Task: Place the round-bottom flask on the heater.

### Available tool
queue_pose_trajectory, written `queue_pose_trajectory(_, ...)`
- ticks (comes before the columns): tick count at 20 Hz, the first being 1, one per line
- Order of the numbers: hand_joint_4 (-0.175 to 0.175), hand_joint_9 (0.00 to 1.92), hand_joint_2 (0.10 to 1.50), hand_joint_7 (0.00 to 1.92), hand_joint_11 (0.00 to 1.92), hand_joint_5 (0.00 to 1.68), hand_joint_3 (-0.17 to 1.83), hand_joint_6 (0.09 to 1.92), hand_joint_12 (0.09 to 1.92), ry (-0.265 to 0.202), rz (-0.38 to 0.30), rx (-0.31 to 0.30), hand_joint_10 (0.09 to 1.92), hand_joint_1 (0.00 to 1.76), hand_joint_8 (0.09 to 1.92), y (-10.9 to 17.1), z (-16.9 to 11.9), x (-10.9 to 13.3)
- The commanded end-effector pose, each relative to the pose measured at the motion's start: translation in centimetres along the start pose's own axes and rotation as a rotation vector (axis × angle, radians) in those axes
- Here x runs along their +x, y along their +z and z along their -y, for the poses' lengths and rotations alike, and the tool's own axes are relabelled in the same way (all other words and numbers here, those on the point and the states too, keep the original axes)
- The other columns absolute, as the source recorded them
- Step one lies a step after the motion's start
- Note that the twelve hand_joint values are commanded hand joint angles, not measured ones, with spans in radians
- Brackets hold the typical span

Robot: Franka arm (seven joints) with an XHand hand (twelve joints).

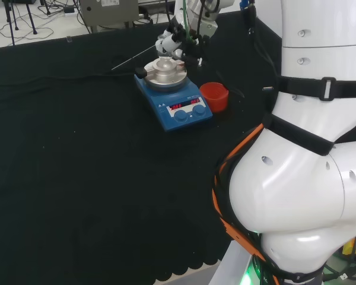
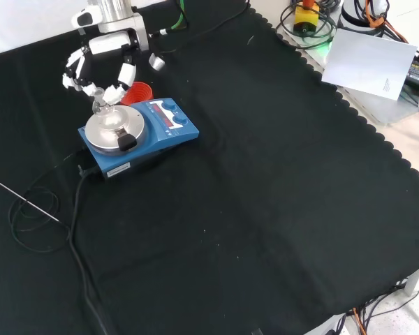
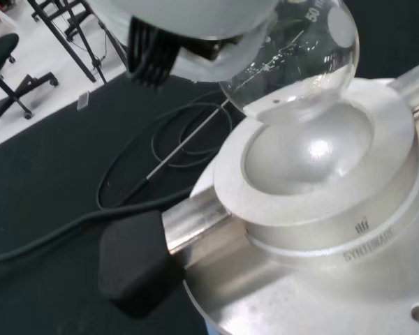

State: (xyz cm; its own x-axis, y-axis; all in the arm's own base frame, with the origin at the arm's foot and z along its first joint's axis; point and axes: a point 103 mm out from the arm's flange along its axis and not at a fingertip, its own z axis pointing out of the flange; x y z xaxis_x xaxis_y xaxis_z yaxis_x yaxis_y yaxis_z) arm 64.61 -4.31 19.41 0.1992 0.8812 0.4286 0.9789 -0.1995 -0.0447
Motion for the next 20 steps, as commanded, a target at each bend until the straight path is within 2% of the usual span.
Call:
queue_pose_trajectory(1, -0.076, 0.65, 0.66, 0.42, 0.29, 1.08, 0.86, 1.11, 1.36, 0.011, 0.007, 0.016, 0.66, 1.14, 0.70, 0.4, -0.1, -0.6)
queue_pose_trajectory(20, -0.078, 0.65, 0.65, 0.42, 0.29, 1.08, 0.87, 1.11, 1.36, 0.012, 0.011, 0.043, 0.66, 1.14, 0.69, 1.2, -0.6, -1.5)
